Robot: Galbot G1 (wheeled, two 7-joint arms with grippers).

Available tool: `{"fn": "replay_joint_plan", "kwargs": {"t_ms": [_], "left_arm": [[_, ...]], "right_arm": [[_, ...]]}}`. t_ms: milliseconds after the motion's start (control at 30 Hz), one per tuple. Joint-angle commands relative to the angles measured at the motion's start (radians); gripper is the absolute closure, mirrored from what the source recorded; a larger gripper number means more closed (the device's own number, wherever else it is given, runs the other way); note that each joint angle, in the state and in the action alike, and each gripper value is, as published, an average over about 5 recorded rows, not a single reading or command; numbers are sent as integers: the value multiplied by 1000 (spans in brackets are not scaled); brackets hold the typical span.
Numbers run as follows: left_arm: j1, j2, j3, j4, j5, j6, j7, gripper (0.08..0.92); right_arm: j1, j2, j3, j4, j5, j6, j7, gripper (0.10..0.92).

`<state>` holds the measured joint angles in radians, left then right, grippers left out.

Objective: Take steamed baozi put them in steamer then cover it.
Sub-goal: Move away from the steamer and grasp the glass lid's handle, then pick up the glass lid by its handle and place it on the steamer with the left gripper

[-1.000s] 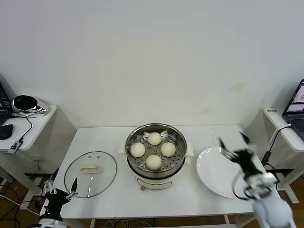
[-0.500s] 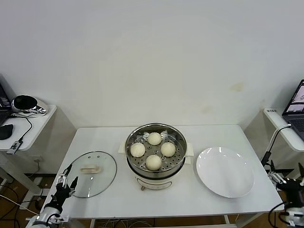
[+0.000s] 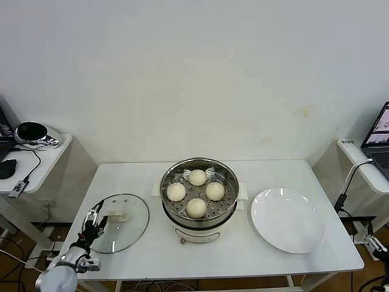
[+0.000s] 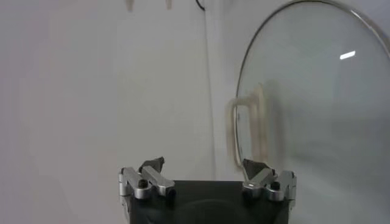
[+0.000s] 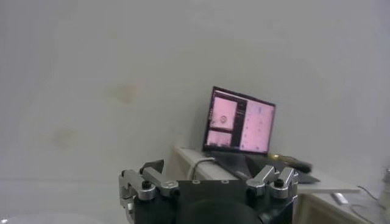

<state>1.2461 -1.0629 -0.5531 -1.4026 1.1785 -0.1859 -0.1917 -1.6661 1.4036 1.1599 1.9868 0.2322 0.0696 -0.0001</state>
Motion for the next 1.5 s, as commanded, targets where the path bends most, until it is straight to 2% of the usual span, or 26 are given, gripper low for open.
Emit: {"fn": "replay_joint_plan", "kwargs": {"t_ms": [33,300,400,767,900,1000,1167,1333,1500], "left_arm": [[-102,4,50,93,22,-8,4,177],[-117,-3,61,114,-22,-23,6,179],[-120,-1,61,117,-29,-33,10,225],[-135,-3,73,174,-98,-50,6,544],[-118,0,73,158,-159,-41,-16,657],[-85,4,57,96,-183,-36,-42,744],[32,38,-4,-116,-211,49,-59,852],[151,86,-96,-322,-227,145,-5,857],[187,134,-173,-496,-264,231,95,857]], "right_arm": [[-11,21,17,-10,-12,7,7,203],[-9,31,-8,-29,-36,17,7,203],[-10,32,-13,-37,-41,21,7,203],[-12,41,-28,-47,-55,32,6,203],[-11,41,-30,-48,-59,34,4,203],[-9,40,-38,-51,-62,34,5,203],[-6,36,-47,-53,-67,36,3,203],[-2,32,-57,-55,-70,38,1,203],[-1,33,-77,-52,-77,42,-2,203]]}}
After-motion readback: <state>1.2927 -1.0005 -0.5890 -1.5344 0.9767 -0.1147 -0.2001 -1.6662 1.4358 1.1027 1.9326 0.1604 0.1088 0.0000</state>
